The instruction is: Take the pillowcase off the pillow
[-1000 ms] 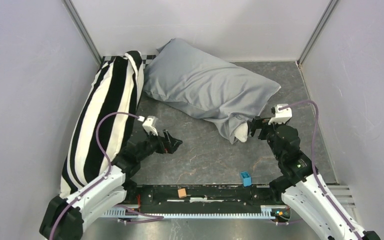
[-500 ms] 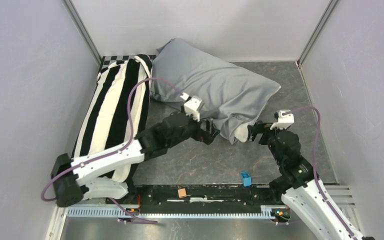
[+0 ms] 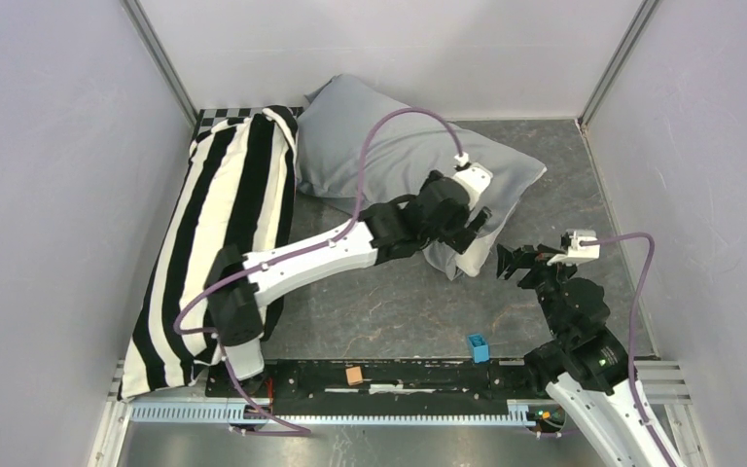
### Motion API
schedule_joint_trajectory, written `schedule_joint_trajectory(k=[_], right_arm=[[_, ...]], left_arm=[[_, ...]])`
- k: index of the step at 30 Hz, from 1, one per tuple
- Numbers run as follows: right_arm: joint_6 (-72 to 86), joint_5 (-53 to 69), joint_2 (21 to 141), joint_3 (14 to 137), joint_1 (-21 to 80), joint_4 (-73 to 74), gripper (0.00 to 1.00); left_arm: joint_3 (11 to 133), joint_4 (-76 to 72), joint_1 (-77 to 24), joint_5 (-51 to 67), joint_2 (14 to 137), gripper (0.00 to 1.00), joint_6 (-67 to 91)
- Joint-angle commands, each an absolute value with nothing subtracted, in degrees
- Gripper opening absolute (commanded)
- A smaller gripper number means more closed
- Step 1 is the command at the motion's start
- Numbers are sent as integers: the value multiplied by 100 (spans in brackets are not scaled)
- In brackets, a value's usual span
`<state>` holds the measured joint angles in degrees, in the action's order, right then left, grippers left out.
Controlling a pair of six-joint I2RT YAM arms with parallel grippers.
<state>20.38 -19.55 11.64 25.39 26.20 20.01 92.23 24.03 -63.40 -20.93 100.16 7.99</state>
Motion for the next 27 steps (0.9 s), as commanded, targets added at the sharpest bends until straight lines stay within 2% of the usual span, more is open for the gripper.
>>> schedule_joint_trajectory(k=[1, 5, 6, 7, 10, 11, 14, 21, 27], right_arm=[[2098, -2173, 1072, 2438, 2619, 2084, 98], [2183, -2120, 1053, 2246, 2619, 2018, 98], [2205, -2087, 1040, 2193, 2621, 1980, 98], [2234, -2048, 1033, 2125, 2619, 1923, 98], [2301, -1992, 1080, 1926, 2619, 1776, 98], [2343, -1992, 1117, 1872, 2624, 1723, 98], [2442, -1897, 1295, 1750, 2619, 1511, 98], [2815, -1220, 1984, 1618, 2620, 635, 98], [3658, -555, 2751, 1745, 2562, -357, 98]], left_arm=[[10218, 3194, -6374, -1945, 10745, 86, 9], [10638, 3524, -6367, -1847, 11223, 70, 52], [10652, 3518, -6371, -1886, 11259, 62, 84], [10657, 3513, -6359, -1962, 11278, 53, 135], [10685, 3516, -6307, -2696, 11254, 10, 442], [10666, 3510, -6269, -2843, 11196, 3, 561], [10475, 3405, -5979, -2759, 10882, 2, 1045], [8975, 2176, -4799, -1070, 9617, 2, 2183], [8378, 1925, -4178, -520, 9088, 2, 2515]])
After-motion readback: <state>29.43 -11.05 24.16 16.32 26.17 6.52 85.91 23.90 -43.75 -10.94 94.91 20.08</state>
